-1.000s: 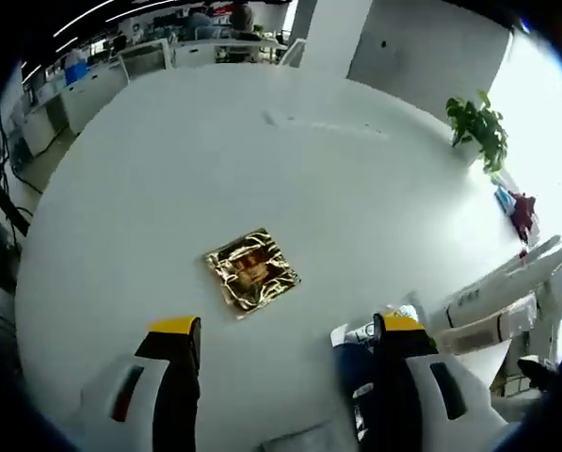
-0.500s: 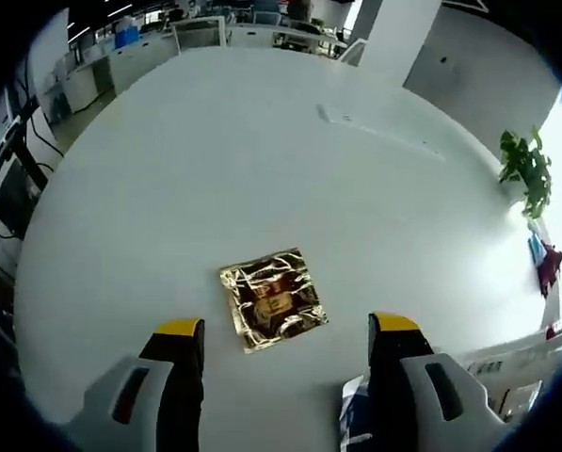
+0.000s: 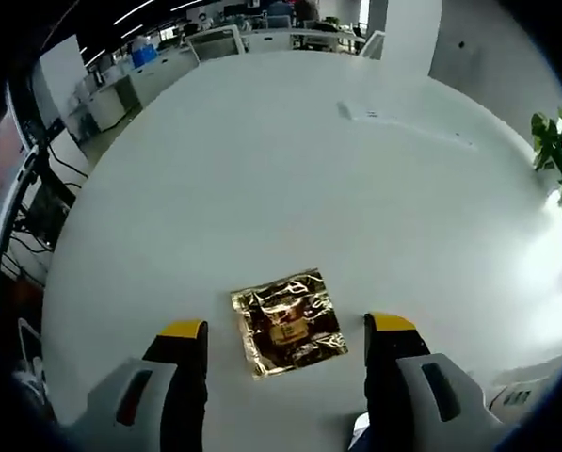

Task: Arrange the skincare products in the storage area until every visible bottle or jar stands upright without overlapping.

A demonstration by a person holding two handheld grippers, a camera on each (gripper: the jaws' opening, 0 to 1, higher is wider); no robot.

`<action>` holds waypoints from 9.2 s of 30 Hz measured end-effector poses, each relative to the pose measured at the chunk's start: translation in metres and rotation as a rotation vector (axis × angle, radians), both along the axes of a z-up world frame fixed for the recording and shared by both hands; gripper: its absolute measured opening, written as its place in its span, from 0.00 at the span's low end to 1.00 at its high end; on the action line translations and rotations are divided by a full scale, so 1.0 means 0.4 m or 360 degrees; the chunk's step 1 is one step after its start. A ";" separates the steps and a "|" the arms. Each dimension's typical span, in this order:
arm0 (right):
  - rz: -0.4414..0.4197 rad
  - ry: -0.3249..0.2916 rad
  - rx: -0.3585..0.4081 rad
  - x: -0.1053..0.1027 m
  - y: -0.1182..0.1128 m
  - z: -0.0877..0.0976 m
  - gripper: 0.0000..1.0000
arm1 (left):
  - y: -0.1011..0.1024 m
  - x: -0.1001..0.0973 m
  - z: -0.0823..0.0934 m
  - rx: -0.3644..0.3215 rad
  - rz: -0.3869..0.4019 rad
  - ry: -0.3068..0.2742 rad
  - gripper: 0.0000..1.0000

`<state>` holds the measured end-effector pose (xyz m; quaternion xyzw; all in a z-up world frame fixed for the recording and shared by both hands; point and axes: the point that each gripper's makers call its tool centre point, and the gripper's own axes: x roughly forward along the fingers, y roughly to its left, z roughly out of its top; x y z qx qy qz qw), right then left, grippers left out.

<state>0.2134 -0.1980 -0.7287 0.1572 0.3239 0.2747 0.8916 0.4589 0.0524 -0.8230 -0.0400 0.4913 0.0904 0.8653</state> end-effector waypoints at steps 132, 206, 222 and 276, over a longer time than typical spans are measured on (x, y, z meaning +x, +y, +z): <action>0.0410 -0.0047 -0.0213 -0.055 0.058 -0.013 1.00 | -0.020 -0.232 0.017 -0.0197 -0.0277 -0.0037 0.40; 0.0571 -0.0373 -0.0530 -0.009 0.061 0.007 0.97 | -0.013 -0.203 0.110 -0.0231 -0.0408 -0.0300 0.57; 0.0604 -0.0364 -0.0562 -0.017 0.063 0.000 0.97 | 0.047 -0.405 0.192 -0.0374 -0.0559 -0.0591 0.77; 0.0504 -0.0359 -0.0656 0.000 0.037 -0.010 0.96 | 0.006 -0.555 0.288 -0.0395 -0.0733 -0.0911 0.98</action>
